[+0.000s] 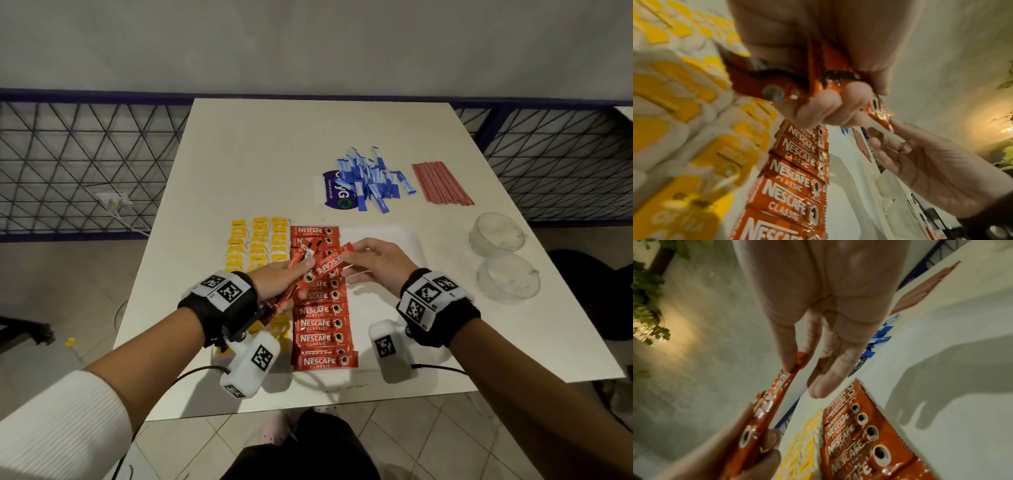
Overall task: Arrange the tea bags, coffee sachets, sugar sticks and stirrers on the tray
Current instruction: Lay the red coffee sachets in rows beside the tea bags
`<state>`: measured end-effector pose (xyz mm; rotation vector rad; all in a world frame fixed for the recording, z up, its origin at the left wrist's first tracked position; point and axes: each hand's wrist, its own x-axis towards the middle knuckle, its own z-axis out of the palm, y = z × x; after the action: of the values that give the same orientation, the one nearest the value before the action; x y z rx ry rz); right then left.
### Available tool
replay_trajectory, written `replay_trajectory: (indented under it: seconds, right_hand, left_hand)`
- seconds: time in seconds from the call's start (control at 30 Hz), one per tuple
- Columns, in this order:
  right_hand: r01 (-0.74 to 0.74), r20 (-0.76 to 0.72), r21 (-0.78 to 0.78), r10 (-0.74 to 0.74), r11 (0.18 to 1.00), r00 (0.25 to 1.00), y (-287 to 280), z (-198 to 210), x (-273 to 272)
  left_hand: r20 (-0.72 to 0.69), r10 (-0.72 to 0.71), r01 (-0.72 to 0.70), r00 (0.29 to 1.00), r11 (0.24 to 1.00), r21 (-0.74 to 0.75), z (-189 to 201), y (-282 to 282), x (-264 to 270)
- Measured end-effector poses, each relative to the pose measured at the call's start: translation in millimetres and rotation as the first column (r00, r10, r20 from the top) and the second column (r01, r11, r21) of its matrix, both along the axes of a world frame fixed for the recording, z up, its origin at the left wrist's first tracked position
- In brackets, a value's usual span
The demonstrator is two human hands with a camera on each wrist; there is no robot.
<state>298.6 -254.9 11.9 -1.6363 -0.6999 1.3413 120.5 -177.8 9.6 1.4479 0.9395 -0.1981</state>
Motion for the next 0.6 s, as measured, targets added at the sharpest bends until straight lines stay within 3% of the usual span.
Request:
replay_trajectory:
  seconds: [0.13, 0.27, 0.4, 0.6]
  right_hand:
    - [0.1, -0.138, 0.023, -0.095, 0.995, 0.986, 1, 3, 4]
    - [-0.1, 0.055, 0.052, 0.098, 0.994, 0.994, 1, 9, 0]
    - [-0.359, 0.264, 0.004, 0.345, 0.933, 0.901, 5, 9, -12]
    - [-0.367, 0.235, -0.021, 0.361, 0.93, 0.903, 9, 2, -26]
  left_hand:
    - [0.034, 0.164, -0.165, 0.986, 0.986, 0.036, -6, 1, -14]
    - [0.054, 0.299, -0.301, 0.953, 0.952, 0.053, -6, 5, -21]
    - [0.093, 0.379, -0.383, 0.921, 0.923, 0.032, 1, 1, -15]
    - [0.066, 0.396, -0.397, 0.916, 0.918, 0.01, 6, -3, -7]
